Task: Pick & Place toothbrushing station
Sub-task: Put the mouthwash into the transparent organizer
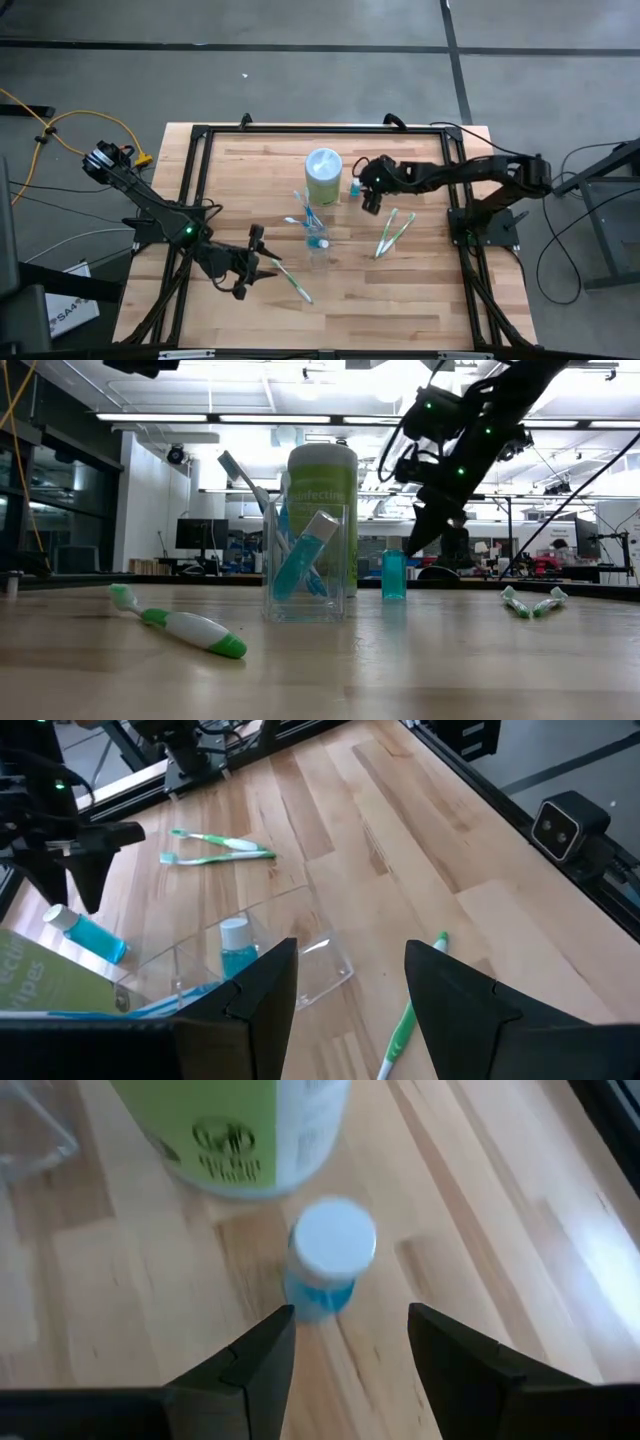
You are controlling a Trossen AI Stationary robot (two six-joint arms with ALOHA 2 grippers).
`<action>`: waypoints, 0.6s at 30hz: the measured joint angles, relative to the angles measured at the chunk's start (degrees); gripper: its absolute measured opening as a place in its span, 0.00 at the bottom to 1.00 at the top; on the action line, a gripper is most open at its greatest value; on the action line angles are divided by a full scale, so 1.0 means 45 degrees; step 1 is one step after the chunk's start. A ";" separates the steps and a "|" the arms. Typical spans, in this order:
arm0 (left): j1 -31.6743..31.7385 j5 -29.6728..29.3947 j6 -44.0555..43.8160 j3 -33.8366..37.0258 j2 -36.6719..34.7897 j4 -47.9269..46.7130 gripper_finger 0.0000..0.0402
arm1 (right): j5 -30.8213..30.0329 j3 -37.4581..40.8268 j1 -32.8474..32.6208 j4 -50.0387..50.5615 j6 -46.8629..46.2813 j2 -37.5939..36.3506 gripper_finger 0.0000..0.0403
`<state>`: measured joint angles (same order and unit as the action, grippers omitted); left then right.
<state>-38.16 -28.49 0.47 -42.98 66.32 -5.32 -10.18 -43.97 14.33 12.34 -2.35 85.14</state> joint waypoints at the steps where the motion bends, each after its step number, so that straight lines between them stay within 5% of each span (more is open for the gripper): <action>1: 0.0040 0.0001 0.0028 0.0000 0.0000 -0.0005 0.45 | 0.0211 0.0000 0.0131 -0.0204 0.0175 0.0000 0.47; 18: 0.0592 0.0044 0.0613 0.0000 0.0000 -0.0014 0.45 | 0.2600 0.0000 0.0937 -0.1001 0.0588 0.0000 0.47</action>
<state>-35.50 -28.29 3.22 -42.98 66.32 -5.38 1.52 -43.97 18.55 7.83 0.30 85.14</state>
